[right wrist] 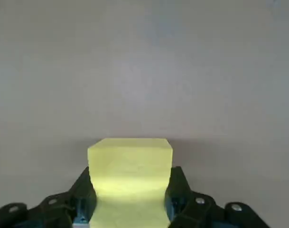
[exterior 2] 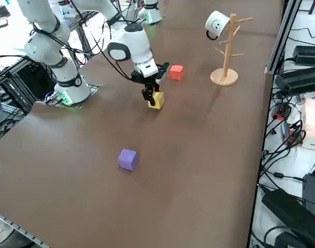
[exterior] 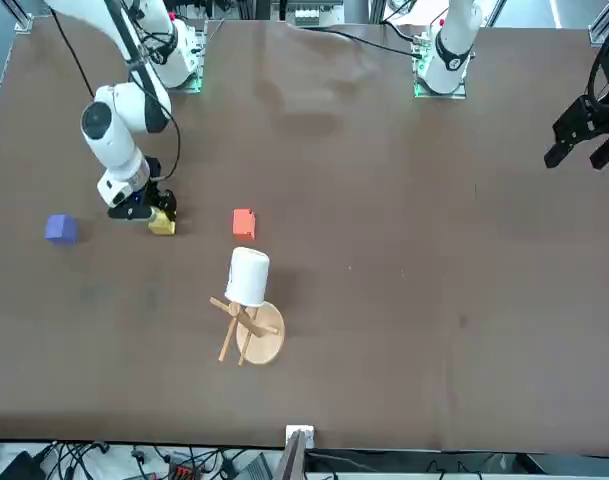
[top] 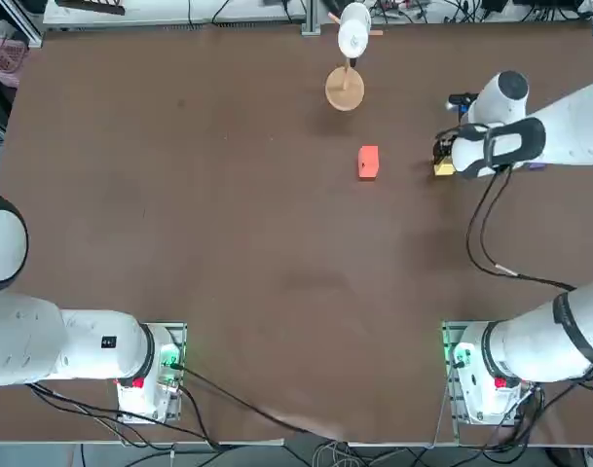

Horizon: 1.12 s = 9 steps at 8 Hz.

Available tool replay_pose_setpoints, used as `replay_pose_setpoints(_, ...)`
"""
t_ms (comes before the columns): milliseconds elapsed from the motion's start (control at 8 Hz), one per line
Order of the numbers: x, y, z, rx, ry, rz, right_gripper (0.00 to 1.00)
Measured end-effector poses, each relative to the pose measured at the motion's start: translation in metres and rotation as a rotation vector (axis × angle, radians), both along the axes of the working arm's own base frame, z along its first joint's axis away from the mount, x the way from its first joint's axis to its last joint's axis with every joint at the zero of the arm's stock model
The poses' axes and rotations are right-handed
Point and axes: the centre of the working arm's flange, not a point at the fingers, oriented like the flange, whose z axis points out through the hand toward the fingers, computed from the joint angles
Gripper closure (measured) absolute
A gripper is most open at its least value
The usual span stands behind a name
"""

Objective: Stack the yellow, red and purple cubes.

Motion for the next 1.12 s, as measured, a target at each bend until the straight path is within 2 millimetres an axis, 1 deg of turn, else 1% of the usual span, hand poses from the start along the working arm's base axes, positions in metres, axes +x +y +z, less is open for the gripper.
replay_pose_setpoints(125,-0.003,-0.003,0.002,-0.002,-0.001,0.010,0.29)
replay_pose_setpoints(375,-0.004,-0.019,0.001,-0.008,0.002,0.008,0.30)
replay_pose_setpoints(625,-0.005,-0.032,0.001,-0.011,0.005,0.000,0.30)
replay_pose_setpoints(875,-0.005,-0.035,0.000,-0.012,0.006,-0.003,0.29)
replay_pose_setpoints(1000,-0.005,-0.035,-0.001,-0.012,0.008,-0.003,0.16)
replay_pose_setpoints(1125,-0.005,-0.035,-0.001,-0.012,0.008,-0.003,0.00)
